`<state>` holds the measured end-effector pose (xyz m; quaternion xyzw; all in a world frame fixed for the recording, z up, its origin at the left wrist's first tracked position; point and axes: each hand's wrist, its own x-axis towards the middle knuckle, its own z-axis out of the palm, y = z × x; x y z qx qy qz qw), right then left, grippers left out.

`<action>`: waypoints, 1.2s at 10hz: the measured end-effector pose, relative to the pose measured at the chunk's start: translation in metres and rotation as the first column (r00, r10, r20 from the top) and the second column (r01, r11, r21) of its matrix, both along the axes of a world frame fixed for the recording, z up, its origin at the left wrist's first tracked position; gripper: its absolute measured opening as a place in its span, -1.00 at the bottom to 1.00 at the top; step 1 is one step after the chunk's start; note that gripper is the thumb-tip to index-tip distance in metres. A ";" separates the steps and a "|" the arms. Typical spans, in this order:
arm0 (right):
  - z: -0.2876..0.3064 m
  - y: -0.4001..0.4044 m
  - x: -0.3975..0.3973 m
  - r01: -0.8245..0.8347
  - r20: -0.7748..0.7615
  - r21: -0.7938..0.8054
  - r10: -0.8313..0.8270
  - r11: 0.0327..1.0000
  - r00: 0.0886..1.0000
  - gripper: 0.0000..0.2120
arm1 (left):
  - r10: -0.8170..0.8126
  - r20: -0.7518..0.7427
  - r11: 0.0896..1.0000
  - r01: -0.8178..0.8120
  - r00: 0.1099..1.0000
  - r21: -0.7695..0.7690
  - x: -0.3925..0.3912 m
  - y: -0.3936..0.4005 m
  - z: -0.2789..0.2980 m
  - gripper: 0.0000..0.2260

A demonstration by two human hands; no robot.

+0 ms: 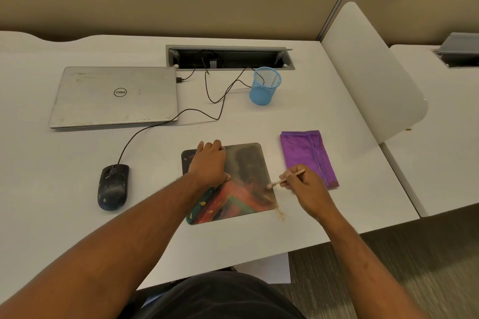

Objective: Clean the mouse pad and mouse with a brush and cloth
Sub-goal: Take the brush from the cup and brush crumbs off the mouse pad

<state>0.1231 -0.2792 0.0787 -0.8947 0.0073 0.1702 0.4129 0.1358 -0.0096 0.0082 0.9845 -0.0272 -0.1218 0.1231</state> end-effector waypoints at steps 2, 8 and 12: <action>-0.008 0.012 -0.008 -0.020 -0.046 -0.041 0.018 0.999 0.999 -0.79 | -0.005 0.004 1.000 0.005 1.000 0.006 0.000 0.000 0.000 -0.30; -0.011 0.005 -0.015 -0.144 -0.115 -0.107 0.132 0.984 0.985 -0.82 | -0.004 0.003 1.000 0.004 1.000 0.014 0.001 0.000 -0.001 -0.28; -0.017 0.009 -0.014 -0.028 -0.012 -0.045 0.028 0.999 1.000 -0.85 | -0.006 0.005 1.000 0.006 1.000 0.016 0.001 0.001 -0.003 -0.29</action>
